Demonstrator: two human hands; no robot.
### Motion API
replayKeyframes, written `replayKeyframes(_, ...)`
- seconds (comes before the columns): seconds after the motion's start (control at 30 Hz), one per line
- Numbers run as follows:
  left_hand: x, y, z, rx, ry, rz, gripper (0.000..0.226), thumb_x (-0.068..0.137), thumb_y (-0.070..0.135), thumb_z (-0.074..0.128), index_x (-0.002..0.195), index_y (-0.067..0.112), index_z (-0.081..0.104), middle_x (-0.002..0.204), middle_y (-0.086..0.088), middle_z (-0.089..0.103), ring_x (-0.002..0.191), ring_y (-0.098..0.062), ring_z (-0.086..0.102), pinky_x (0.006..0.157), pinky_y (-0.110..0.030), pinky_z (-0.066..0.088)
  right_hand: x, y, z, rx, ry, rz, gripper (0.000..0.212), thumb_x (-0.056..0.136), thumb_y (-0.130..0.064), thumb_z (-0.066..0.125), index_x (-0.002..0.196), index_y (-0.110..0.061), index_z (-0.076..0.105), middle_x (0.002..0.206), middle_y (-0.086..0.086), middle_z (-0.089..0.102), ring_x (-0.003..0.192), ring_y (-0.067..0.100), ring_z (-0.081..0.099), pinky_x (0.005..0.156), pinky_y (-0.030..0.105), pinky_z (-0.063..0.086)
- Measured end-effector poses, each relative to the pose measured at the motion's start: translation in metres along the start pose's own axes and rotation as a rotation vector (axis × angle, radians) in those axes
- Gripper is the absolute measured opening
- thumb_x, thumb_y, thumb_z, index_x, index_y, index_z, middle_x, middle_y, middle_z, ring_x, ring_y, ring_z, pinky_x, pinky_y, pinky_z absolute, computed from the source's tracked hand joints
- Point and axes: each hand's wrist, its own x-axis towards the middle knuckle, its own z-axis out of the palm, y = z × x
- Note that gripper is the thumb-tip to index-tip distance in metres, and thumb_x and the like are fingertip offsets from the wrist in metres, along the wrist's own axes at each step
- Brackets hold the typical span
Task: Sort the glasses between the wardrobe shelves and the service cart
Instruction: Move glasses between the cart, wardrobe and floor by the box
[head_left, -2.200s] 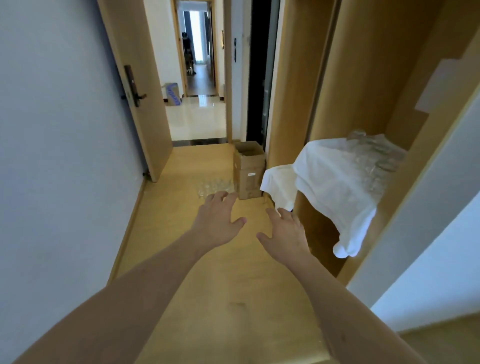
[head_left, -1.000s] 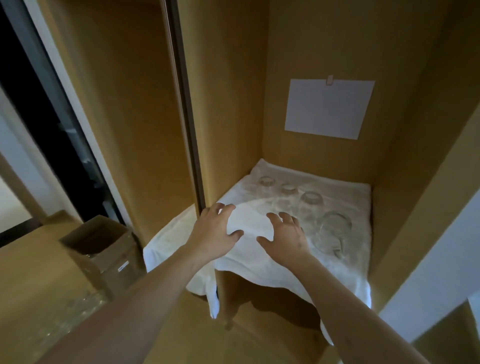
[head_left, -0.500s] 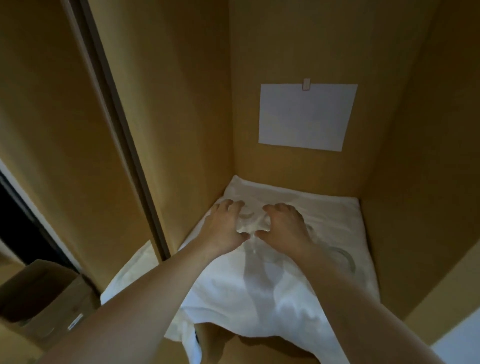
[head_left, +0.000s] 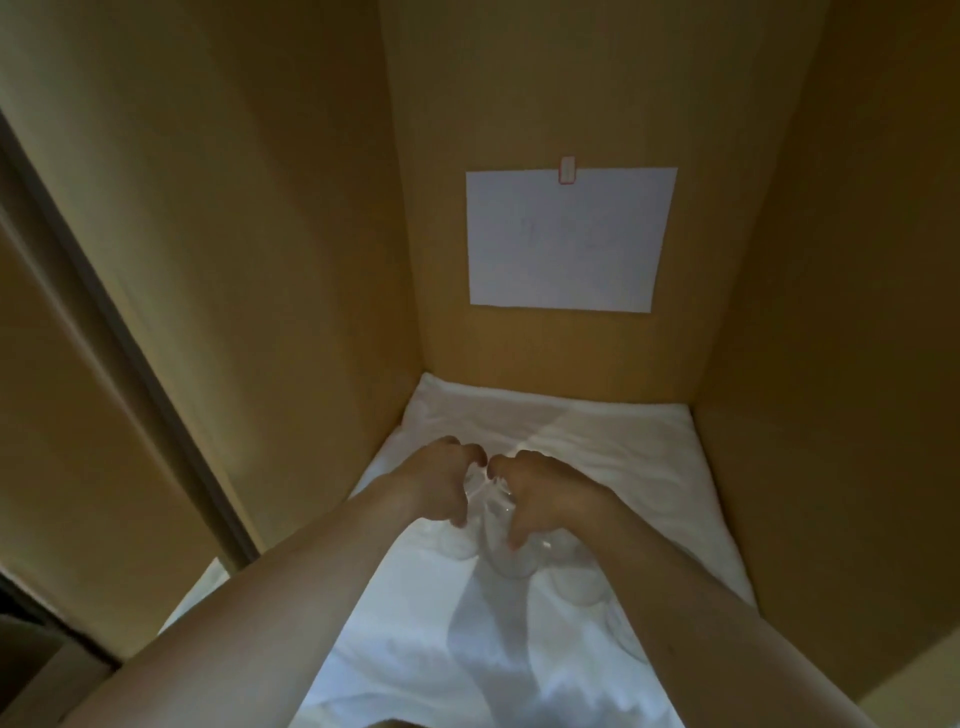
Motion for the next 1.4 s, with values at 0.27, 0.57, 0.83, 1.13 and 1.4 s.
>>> replayKeyframes(0.27, 0.004, -0.024, -0.018, -0.04, 0.076, 0.017, 0.085, 0.058, 0.028, 0.096, 0.133, 0.028, 0.055, 0.128, 0.001, 0.057, 0.111, -0.016, 0.056, 0.085, -0.028, 0.052, 0.001, -0.008, -0.004, 0.097, 0.09, 0.065, 0.086, 0.059, -0.028, 0.094, 0.133, -0.026, 0.051, 0.109, -0.005, 0.057, 0.092, 0.016, 0.062, 0.07, 0.032, 0.057)
replayKeyframes(0.57, 0.002, -0.04, -0.075, -0.556, 0.49, -0.199, 0.076, 0.058, 0.028, 0.093, 0.119, 0.014, 0.05, 0.106, -0.002, 0.06, 0.103, -0.027, 0.063, 0.075, -0.03, 0.051, -0.013, -0.031, -0.037, 0.297, 0.698, 0.44, 0.083, 0.056, -0.062, 0.089, 0.109, -0.018, 0.041, 0.101, -0.001, 0.056, 0.087, 0.019, 0.057, 0.065, 0.032, 0.045)
replayKeyframes(0.83, -0.008, -0.029, -0.093, -1.403, 0.448, -0.118, 0.043, 0.067, 0.01, 0.088, 0.099, 0.009, 0.059, 0.091, -0.015, 0.069, 0.057, -0.023, 0.062, 0.047, -0.025, 0.045, -0.029, -0.058, -0.037, 1.42, 1.214, 0.455, 0.108, 0.033, -0.052, 0.093, 0.124, -0.015, 0.046, 0.109, 0.007, 0.063, 0.094, 0.022, 0.07, 0.072, 0.039, 0.065)
replayKeyframes(1.13, -0.031, -0.006, -0.098, -1.404, 0.317, 0.197, 0.072, 0.069, 0.018, 0.091, 0.128, 0.01, 0.051, 0.114, -0.008, 0.068, 0.086, -0.025, 0.072, 0.052, -0.024, 0.051, -0.081, -0.095, -0.031, 1.383, 1.461, 0.438, 0.105, 0.039, -0.053, 0.093, 0.13, -0.013, 0.058, 0.104, 0.003, 0.071, 0.081, 0.019, 0.068, 0.077, 0.036, 0.058)
replayKeyframes(1.4, -0.074, 0.046, -0.075, -1.384, 0.082, 0.435, 0.082, 0.059, 0.016, 0.096, 0.126, 0.016, 0.048, 0.109, -0.004, 0.07, 0.089, -0.018, 0.074, 0.059, -0.026, 0.055, -0.165, -0.106, 0.005, 1.28, 1.639, 0.508, 0.079, 0.046, -0.052, 0.093, 0.109, -0.031, 0.05, 0.107, 0.0, 0.065, 0.073, 0.007, 0.071, 0.065, 0.025, 0.055)
